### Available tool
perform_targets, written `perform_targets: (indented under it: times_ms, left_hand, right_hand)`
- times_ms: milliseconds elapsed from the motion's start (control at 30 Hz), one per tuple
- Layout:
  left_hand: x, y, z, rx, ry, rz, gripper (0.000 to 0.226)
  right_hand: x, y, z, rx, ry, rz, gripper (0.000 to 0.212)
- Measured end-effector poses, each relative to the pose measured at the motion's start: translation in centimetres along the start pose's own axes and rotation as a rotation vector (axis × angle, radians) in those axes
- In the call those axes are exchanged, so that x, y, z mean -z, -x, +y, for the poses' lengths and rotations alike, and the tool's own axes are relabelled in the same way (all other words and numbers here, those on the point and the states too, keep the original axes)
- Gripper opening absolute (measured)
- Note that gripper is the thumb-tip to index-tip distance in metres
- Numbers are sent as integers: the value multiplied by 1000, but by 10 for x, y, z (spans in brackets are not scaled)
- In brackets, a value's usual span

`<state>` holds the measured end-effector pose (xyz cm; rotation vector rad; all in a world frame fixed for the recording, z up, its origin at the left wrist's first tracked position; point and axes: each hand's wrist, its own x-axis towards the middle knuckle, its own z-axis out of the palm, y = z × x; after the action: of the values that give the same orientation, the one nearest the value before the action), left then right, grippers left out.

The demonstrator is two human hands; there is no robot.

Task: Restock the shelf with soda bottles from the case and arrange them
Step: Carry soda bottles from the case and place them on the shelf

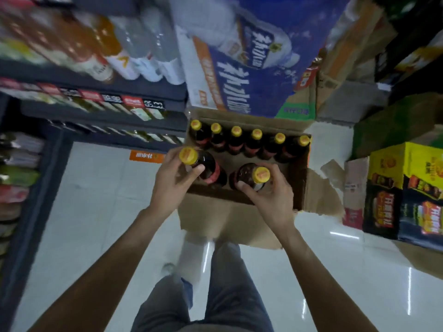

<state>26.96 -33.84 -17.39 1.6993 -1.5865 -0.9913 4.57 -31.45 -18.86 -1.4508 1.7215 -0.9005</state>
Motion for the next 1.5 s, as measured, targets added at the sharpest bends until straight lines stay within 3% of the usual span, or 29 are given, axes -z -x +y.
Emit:
perform_targets:
  times_ms: [133,267,333,467,600,733,967,1100,1300,1400,1500]
  left_hand:
    - [69,66,4,94,247,162,30]
    - [126,141,-16,110,380,482,58]
    - [152,185,-34,133,441,653,60]
    - [199,277,-63,193,575,1016,39]
    - [248,376,-99,274,618,1326,45]
    - [304,474,-133,351,593,1471,37]
    - [391,625,-175,454,514,1641,37]
    - [444,695,-198,491,485,1866,10]
    - [565,780,-240,357,213,2194,54]
    - [632,815,-251,297,128,2225,31]
    - [697,849,-269,260,16,2230,24]
  right_hand:
    - [-20,9,-78,175,-177,-203,36]
    - [-74,34,-145,274,-248,-418,23]
    - [-108,59,-172,304,-254,-542,19]
    - [-183,129,-210,356,-207,-778,39]
    - [-262,224,-245,495,-174,-982,31]
    - [-336,320,-273,640,-161,-1118,33]
    - [-437,468,-366,709,-203,-1388,32]
    - [-495,543,-426,855,-239,-1473,29]
    - [-589,651,-511,1009,-400,-1479,25]
    - [-637,705,-559,1045,-469,-1458,23]
    - [-682,750,-607,1069,-554,-1426,25]
